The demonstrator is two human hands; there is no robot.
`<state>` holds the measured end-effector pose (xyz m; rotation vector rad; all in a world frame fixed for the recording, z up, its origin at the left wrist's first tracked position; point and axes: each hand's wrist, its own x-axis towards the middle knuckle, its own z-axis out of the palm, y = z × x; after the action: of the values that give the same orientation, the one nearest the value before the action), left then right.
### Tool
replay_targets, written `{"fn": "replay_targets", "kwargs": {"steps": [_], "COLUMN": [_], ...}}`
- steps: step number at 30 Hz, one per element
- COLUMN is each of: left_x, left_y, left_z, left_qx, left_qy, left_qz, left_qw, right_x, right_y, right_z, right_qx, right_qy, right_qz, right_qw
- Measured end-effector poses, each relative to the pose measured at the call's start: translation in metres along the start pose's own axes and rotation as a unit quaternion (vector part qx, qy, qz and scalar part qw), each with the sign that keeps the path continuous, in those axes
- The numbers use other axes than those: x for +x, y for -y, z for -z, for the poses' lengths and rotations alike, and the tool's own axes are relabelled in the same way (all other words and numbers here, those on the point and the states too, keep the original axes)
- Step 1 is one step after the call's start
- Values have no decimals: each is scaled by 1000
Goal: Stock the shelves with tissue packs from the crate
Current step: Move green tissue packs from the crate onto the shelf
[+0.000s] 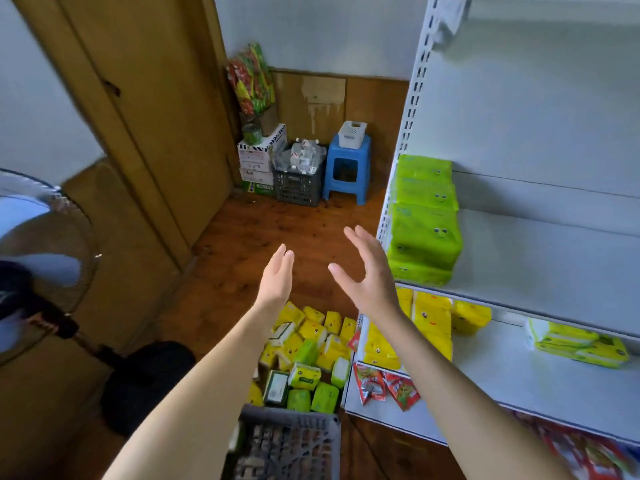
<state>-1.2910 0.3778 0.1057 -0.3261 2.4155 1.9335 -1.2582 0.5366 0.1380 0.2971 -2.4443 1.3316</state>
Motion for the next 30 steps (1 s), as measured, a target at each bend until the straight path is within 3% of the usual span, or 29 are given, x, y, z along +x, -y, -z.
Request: {"fn": "replay_targets", "kwargs": {"steps": [7,14,16,23,30], "left_x": [-22,-75,-90,-98,-29], "left_y": [74,199,245,402,611], "left_z": [145,230,234,193,125], "left_qx": [20,75,84,127,192], "left_qy": [-93,-127,-119,-61,14], "left_qz": [79,257,312,383,394], "left_qw": [992,955,939,913,899], "right_x": [-56,-135,-160,-220,-286], "right_y": [36,14,-12,-138,-309], "right_z": [-132,-245,-276,-369,-488], "right_qx": [44,29,13,-40,-55], "right_qy": [219,386,435,540,552], "right_qz": [-71,-220,-266,-338,-336], "right_qw": [972,896,860,770,761]}}
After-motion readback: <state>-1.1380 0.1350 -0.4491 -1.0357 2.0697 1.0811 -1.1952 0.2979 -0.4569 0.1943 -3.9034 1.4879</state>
